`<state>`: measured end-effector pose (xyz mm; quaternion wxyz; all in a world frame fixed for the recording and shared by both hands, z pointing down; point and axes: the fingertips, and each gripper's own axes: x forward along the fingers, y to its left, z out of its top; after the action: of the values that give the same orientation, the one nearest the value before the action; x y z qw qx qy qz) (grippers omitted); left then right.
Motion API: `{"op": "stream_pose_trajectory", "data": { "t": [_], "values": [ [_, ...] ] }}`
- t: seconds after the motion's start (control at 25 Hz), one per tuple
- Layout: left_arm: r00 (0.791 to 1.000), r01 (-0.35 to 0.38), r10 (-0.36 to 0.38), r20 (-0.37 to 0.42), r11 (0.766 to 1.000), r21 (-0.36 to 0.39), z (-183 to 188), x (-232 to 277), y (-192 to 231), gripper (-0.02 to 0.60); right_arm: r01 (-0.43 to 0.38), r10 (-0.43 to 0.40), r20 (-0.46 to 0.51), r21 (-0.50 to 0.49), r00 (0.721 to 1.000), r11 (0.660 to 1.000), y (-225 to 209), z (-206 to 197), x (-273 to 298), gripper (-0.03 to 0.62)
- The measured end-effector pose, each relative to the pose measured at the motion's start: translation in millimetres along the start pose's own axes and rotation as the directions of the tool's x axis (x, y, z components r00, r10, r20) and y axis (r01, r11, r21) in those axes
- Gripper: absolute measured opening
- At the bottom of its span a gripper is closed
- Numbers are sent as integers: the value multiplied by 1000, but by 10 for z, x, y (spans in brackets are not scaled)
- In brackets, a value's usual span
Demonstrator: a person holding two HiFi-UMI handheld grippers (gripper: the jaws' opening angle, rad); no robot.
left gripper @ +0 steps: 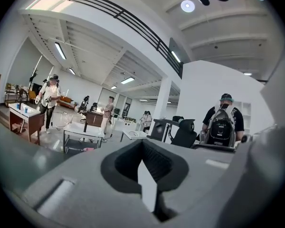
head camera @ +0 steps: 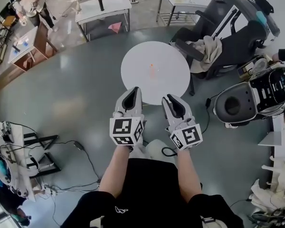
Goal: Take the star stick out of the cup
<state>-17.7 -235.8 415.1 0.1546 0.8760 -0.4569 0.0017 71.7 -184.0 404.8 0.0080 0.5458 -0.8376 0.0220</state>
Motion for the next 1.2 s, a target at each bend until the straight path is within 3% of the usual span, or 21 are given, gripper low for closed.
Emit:
{"op": "stream_pose_trajectory", "data": {
  "t": [0.28,0.84,1.2],
  "values": [
    [999,-27,26,-35,999,-17,-84,98,171,2,-14,13,-37,-13,999,1000,-159,-184,299,113],
    [983,-115,111,-144,993,-23,-534,504,385,2,-82,70,-198,-54,978,995,-902,-1298,1266,117],
    [970,-155,144,-198,987,-42,-813,652,551,2,-122,87,-271,-114,959,986,-1044,-1768,1697,102]
  ]
}}
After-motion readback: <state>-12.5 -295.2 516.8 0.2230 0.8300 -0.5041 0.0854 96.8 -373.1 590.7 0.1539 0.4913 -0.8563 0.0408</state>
